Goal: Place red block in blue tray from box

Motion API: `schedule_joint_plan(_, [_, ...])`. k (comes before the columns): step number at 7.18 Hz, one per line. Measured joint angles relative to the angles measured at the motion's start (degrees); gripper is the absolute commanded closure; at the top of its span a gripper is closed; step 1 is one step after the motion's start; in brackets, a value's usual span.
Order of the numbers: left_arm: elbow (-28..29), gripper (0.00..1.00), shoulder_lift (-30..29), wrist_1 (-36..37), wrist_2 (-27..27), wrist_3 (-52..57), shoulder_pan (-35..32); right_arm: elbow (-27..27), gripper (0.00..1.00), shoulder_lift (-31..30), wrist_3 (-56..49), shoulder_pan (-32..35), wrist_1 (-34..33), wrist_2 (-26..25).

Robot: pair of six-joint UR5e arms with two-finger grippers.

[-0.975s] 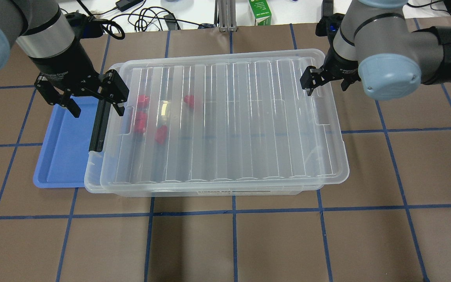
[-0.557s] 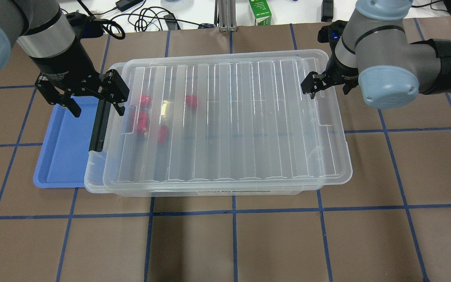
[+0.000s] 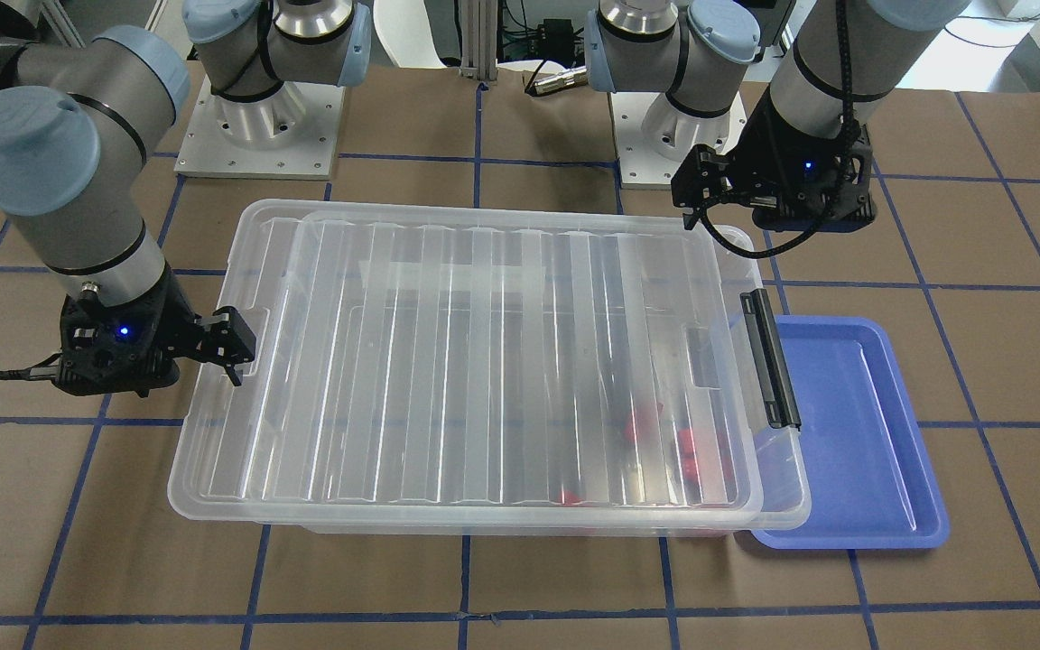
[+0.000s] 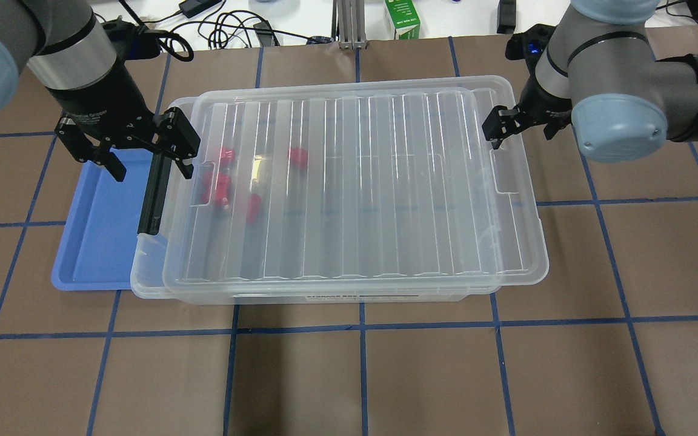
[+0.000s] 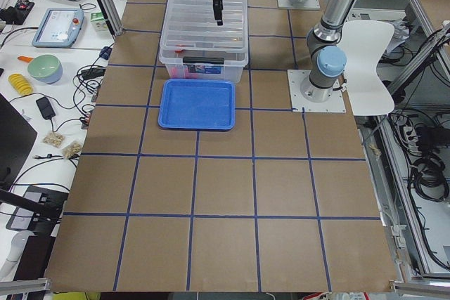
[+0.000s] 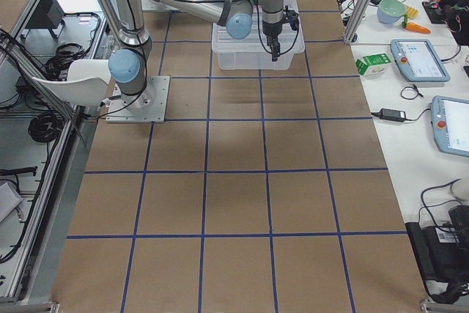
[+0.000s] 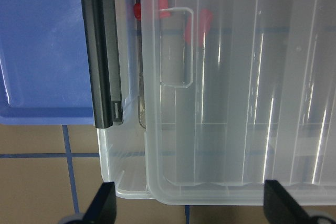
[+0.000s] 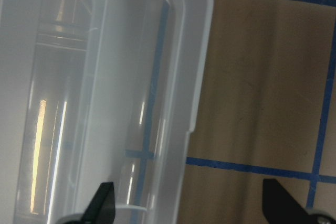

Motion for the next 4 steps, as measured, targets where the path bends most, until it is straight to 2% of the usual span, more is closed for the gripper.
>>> schedule_joint_plan(4, [0.00, 0.00, 0.12, 0.06, 0.13, -0.04, 2.04, 0.19, 0.01, -0.19, -8.50, -5.18, 0.04, 0.01])
